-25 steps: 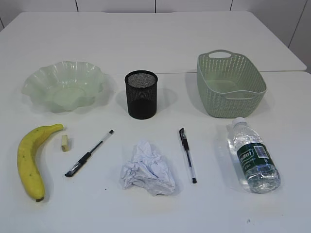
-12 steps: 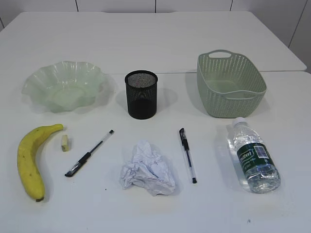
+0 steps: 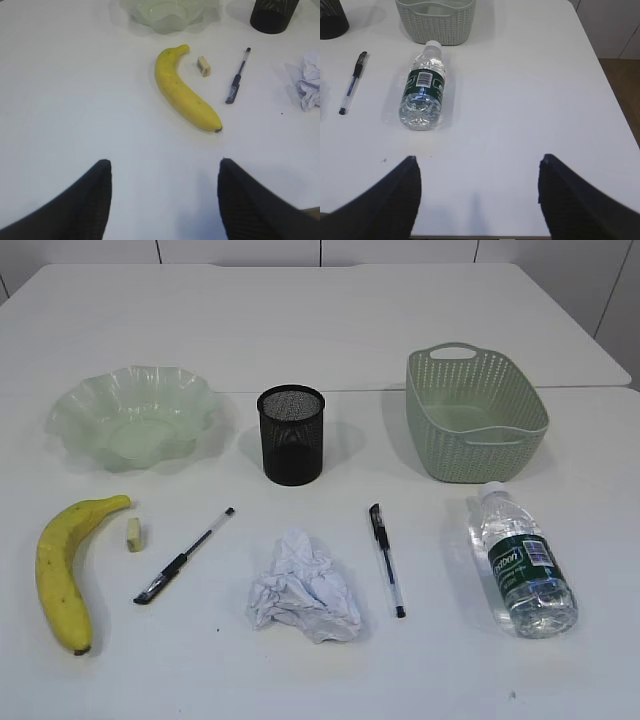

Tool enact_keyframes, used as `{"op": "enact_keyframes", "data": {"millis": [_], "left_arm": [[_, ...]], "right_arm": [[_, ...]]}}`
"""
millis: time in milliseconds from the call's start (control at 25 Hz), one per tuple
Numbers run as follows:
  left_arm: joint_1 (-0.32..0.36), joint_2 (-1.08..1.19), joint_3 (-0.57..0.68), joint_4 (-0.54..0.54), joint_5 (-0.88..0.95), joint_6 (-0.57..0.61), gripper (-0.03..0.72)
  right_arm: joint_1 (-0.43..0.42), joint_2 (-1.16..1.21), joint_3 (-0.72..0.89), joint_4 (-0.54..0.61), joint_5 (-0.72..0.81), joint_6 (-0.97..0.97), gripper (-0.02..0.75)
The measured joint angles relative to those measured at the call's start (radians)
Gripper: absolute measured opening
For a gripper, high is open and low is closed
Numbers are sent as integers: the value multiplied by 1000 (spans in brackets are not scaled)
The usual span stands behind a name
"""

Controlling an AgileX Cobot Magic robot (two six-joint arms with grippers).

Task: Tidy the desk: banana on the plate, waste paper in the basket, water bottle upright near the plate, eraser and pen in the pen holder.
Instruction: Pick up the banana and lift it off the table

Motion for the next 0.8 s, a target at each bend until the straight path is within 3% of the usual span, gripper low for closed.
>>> {"op": "enact_keyframes", "data": {"millis": [800], "left_arm": [[0, 0, 0, 0, -4, 0, 433]], "right_arm": [[0, 0, -11, 2, -15, 2, 549]]}}
